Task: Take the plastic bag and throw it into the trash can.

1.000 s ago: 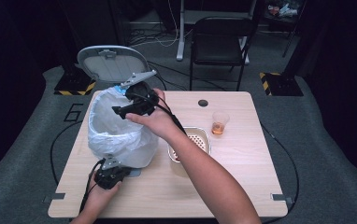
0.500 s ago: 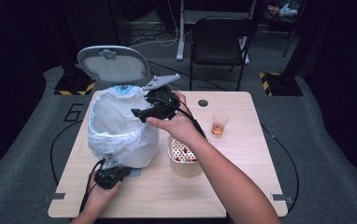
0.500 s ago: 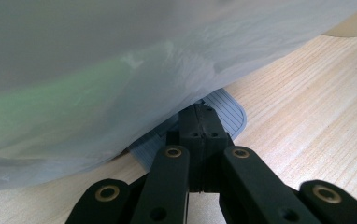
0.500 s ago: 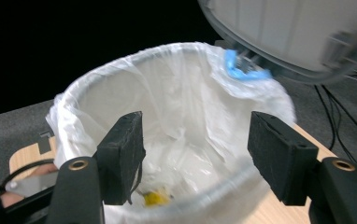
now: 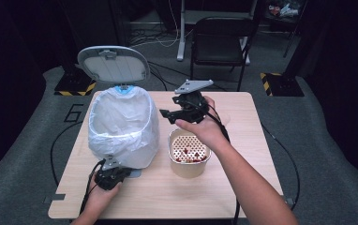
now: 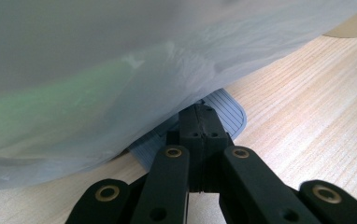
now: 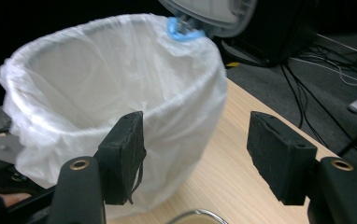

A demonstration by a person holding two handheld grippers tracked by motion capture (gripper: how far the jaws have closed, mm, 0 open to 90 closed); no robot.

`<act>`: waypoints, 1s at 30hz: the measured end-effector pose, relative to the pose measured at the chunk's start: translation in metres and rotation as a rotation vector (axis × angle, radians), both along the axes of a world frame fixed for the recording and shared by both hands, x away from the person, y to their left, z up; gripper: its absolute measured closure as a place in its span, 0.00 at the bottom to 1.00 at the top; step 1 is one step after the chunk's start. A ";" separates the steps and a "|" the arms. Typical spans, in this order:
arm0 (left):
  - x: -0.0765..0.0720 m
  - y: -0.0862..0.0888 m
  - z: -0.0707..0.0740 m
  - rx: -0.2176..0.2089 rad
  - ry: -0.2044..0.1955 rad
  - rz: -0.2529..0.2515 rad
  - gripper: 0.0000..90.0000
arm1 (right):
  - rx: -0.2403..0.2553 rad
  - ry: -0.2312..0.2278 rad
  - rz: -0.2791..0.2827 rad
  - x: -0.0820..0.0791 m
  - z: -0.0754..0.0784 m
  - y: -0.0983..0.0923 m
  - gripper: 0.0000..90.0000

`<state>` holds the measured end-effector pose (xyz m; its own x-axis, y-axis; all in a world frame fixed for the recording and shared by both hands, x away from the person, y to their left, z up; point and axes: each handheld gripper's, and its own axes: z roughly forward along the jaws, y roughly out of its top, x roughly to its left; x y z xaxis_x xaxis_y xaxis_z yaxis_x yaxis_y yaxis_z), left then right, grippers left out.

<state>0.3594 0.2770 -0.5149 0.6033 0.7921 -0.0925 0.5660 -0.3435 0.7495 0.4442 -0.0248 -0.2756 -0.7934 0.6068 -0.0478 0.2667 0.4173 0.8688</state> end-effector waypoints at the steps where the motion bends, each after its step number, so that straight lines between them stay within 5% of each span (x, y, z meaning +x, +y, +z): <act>1: 0.000 0.000 0.000 0.008 -0.003 0.002 1.00 | 0.006 0.007 -0.013 0.000 -0.001 -0.004 0.40; 17: -0.001 0.000 0.000 0.002 0.003 0.011 1.00 | 0.013 0.028 -0.174 0.004 -0.032 -0.082 0.36; 30: -0.001 0.000 0.000 -0.005 -0.001 0.009 1.00 | 0.013 0.050 -0.260 0.012 -0.062 -0.115 0.33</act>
<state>0.3585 0.2768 -0.5153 0.5965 0.7969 -0.0958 0.5681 -0.3348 0.7518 0.4559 -0.1403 -0.3376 -0.6117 0.7911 -0.0032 0.4062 0.3175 0.8568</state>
